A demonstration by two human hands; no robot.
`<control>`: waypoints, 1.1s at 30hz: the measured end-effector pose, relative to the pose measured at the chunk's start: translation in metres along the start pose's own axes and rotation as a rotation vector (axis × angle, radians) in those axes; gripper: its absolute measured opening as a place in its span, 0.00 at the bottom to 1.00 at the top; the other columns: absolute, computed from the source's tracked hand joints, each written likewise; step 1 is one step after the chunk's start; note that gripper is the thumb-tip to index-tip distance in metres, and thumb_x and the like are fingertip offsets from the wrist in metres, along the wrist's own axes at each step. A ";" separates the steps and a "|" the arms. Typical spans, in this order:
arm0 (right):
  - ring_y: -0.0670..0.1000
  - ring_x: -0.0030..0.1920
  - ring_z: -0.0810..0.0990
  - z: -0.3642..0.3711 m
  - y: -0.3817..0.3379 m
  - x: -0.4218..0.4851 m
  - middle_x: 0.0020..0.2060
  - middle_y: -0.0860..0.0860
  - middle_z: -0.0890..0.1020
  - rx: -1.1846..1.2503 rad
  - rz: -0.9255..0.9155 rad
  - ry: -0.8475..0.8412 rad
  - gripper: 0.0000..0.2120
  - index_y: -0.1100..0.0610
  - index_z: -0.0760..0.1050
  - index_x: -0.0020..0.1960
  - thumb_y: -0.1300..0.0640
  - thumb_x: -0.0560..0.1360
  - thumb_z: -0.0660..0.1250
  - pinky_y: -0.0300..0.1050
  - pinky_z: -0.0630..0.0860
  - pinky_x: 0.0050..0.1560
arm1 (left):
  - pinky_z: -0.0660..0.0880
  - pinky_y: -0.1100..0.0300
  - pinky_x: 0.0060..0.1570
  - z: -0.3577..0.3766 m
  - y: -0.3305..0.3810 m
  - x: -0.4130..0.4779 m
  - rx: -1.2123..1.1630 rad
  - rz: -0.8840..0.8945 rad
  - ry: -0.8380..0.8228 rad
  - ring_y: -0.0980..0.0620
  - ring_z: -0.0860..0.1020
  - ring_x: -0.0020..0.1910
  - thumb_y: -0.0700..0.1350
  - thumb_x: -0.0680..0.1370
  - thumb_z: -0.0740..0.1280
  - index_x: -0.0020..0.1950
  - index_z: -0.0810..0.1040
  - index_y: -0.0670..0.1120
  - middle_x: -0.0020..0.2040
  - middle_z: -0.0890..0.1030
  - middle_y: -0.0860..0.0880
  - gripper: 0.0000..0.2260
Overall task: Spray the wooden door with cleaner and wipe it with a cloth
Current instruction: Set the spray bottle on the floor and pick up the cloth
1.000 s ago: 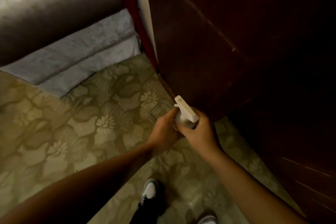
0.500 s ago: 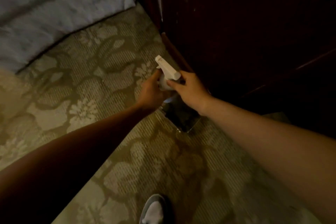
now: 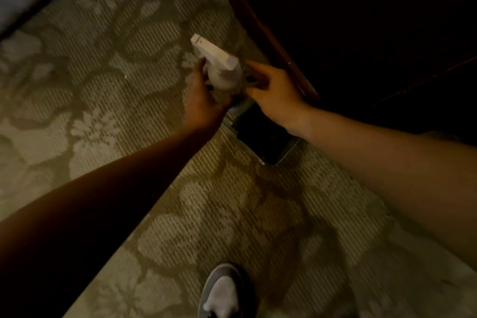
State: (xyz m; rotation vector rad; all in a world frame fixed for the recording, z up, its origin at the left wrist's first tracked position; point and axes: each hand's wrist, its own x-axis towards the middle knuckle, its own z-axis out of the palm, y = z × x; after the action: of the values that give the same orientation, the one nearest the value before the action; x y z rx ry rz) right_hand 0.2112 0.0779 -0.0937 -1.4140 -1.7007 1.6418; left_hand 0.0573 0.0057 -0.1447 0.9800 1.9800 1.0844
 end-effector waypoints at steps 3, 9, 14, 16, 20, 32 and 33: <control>0.46 0.52 0.80 -0.003 0.035 -0.003 0.56 0.49 0.80 -0.008 0.185 0.205 0.19 0.58 0.75 0.71 0.66 0.80 0.67 0.35 0.76 0.47 | 0.81 0.47 0.56 0.013 -0.022 -0.019 0.228 -0.199 0.046 0.48 0.79 0.59 0.59 0.70 0.79 0.65 0.73 0.49 0.60 0.80 0.50 0.29; 0.63 0.66 0.77 -0.012 0.096 -0.016 0.65 0.62 0.80 -0.568 0.373 0.044 0.19 0.62 0.78 0.68 0.57 0.79 0.71 0.54 0.74 0.67 | 0.64 0.38 0.71 0.046 -0.035 -0.033 0.587 -0.186 -0.110 0.40 0.66 0.75 0.64 0.77 0.69 0.68 0.78 0.53 0.67 0.80 0.50 0.24; 0.62 0.74 0.69 -0.004 0.109 -0.016 0.72 0.62 0.72 -0.632 0.294 0.073 0.20 0.64 0.73 0.71 0.61 0.80 0.70 0.50 0.62 0.75 | 0.61 0.42 0.74 0.063 -0.041 -0.020 0.723 -0.202 -0.178 0.37 0.67 0.75 0.57 0.80 0.68 0.68 0.80 0.49 0.67 0.81 0.43 0.20; 0.61 0.73 0.70 -0.003 0.111 -0.013 0.72 0.62 0.73 -0.602 0.309 0.100 0.19 0.64 0.73 0.71 0.61 0.81 0.68 0.49 0.64 0.74 | 0.61 0.42 0.75 0.065 -0.038 -0.019 0.729 -0.235 -0.166 0.39 0.69 0.75 0.53 0.81 0.67 0.67 0.80 0.48 0.68 0.80 0.42 0.17; 0.55 0.61 0.77 -0.010 0.092 -0.023 0.60 0.56 0.79 -0.316 0.367 0.182 0.16 0.62 0.76 0.67 0.60 0.80 0.68 0.43 0.72 0.52 | 0.73 0.46 0.67 0.050 -0.014 -0.031 0.427 -0.273 -0.173 0.44 0.78 0.66 0.47 0.80 0.70 0.66 0.81 0.47 0.63 0.82 0.44 0.14; 0.49 0.43 0.84 -0.097 -0.184 -0.199 0.39 0.52 0.86 0.339 0.191 0.136 0.06 0.55 0.83 0.44 0.61 0.78 0.69 0.44 0.78 0.43 | 0.82 0.58 0.44 -0.131 0.288 -0.113 -0.205 -0.183 -0.455 0.45 0.85 0.51 0.39 0.80 0.70 0.59 0.79 0.39 0.48 0.85 0.43 0.08; 0.47 0.42 0.84 -0.111 -0.222 -0.219 0.38 0.49 0.86 0.368 0.161 0.145 0.10 0.52 0.83 0.42 0.62 0.79 0.68 0.41 0.78 0.42 | 0.83 0.58 0.44 -0.147 0.329 -0.122 -0.224 -0.158 -0.448 0.45 0.85 0.50 0.39 0.80 0.70 0.59 0.78 0.37 0.49 0.84 0.40 0.09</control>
State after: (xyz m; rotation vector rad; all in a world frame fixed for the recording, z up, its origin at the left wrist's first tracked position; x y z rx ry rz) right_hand 0.3084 -0.0059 0.2117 -1.4711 -1.1575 1.7760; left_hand 0.0935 -0.0307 0.2323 0.8433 1.5097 0.8844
